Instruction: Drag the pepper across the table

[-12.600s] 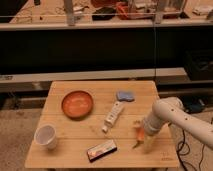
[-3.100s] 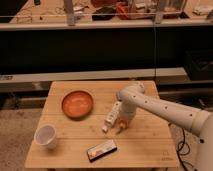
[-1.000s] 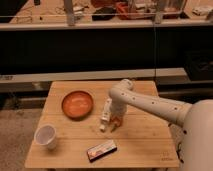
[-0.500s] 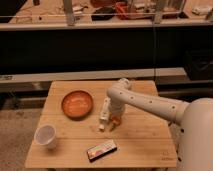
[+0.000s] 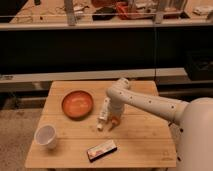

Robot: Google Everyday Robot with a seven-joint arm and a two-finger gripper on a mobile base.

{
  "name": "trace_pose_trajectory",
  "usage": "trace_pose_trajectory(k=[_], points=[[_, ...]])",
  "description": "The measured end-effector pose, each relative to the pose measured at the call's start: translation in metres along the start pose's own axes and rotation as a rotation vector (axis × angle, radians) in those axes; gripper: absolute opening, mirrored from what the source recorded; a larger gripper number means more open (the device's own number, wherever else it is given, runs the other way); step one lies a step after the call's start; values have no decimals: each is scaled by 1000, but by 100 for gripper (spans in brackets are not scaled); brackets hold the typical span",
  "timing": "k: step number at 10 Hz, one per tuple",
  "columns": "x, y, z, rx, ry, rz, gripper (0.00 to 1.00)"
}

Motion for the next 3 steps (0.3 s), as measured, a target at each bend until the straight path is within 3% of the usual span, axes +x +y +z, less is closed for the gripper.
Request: trace_pose_trajectory(k=[3], points=[[2, -4, -2, 0, 4, -8, 0]])
